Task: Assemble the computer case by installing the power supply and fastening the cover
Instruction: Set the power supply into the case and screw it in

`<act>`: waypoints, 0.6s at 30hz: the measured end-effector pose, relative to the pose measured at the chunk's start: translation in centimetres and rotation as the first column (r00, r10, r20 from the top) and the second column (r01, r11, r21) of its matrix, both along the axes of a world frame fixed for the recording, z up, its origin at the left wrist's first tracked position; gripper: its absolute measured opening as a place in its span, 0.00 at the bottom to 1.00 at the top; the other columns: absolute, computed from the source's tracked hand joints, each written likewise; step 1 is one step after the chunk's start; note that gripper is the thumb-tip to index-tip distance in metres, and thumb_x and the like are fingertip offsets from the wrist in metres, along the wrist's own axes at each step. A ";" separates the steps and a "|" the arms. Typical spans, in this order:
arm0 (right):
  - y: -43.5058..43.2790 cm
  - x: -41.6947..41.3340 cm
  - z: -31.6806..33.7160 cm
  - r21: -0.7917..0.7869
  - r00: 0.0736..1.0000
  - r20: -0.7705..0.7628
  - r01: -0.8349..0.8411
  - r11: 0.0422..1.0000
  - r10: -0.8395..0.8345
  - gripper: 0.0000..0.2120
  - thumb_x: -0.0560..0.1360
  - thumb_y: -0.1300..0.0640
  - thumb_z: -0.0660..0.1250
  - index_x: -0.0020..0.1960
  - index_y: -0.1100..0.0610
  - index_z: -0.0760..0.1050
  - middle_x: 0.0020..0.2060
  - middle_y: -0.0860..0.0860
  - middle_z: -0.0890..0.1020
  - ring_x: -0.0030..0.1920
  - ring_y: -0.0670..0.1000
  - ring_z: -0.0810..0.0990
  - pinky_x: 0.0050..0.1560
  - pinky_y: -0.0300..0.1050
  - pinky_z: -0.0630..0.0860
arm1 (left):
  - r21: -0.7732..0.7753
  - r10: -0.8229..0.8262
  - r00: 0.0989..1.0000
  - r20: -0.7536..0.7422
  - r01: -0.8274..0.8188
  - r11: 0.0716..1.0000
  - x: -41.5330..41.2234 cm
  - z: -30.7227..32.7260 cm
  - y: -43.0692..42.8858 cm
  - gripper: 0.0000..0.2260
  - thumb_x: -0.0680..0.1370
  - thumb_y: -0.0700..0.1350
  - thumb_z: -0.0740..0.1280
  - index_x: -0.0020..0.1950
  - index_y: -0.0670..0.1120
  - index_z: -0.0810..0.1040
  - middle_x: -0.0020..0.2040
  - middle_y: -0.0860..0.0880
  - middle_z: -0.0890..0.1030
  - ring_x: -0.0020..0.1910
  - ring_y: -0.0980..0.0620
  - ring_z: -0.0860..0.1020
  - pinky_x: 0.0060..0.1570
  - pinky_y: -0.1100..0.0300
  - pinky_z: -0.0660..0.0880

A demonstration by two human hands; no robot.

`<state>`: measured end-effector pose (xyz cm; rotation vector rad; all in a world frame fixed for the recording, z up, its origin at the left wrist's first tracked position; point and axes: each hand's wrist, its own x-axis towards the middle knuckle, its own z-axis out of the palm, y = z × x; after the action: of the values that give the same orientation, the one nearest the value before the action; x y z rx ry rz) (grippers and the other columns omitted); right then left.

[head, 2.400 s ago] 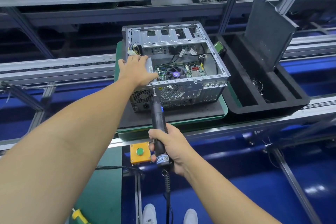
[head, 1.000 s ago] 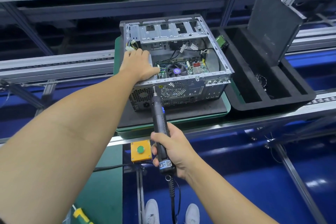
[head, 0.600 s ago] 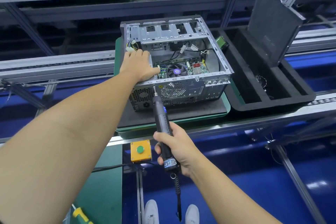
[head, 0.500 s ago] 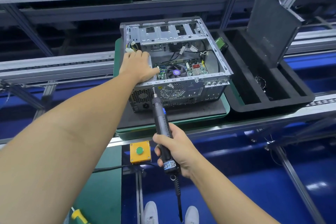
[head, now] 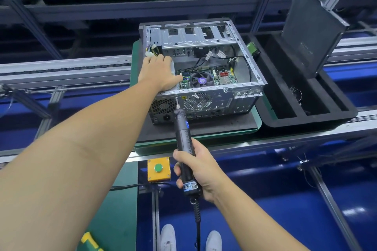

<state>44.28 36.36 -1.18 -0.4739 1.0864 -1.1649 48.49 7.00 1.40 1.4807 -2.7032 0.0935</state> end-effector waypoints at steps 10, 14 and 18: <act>-0.1 0.0 -0.7 0.007 1.000 -0.010 -0.022 1.000 0.022 0.14 0.74 0.56 0.74 0.54 0.54 0.72 0.33 0.52 0.78 0.32 0.52 0.76 0.28 0.45 0.76 | -0.006 -0.007 1.000 -0.006 0.007 1.000 0.0 -0.2 -0.1 0.33 0.74 0.67 0.55 0.70 0.45 0.69 0.65 0.43 0.74 0.65 0.41 0.70 0.66 0.45 0.61; -0.1 -0.1 -0.6 0.000 1.000 0.007 -0.023 1.000 0.023 0.15 0.74 0.56 0.74 0.54 0.55 0.71 0.33 0.52 0.78 0.31 0.52 0.75 0.27 0.44 0.76 | -0.009 -0.005 1.000 0.002 0.005 1.000 0.0 -0.2 -0.1 0.34 0.73 0.67 0.55 0.70 0.45 0.69 0.66 0.43 0.73 0.66 0.41 0.69 0.66 0.45 0.61; 0.0 0.0 -0.4 -0.012 1.000 0.016 -0.023 1.000 0.023 0.15 0.74 0.57 0.74 0.55 0.55 0.70 0.33 0.52 0.78 0.31 0.52 0.75 0.27 0.44 0.75 | -0.008 -0.001 1.000 0.005 0.001 1.000 0.1 -0.1 -0.1 0.34 0.73 0.67 0.54 0.70 0.45 0.69 0.66 0.43 0.73 0.65 0.41 0.70 0.66 0.45 0.62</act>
<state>44.28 36.35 -1.60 -0.4846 1.0584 -1.1540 48.57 6.88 1.25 1.4788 -2.7047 0.1074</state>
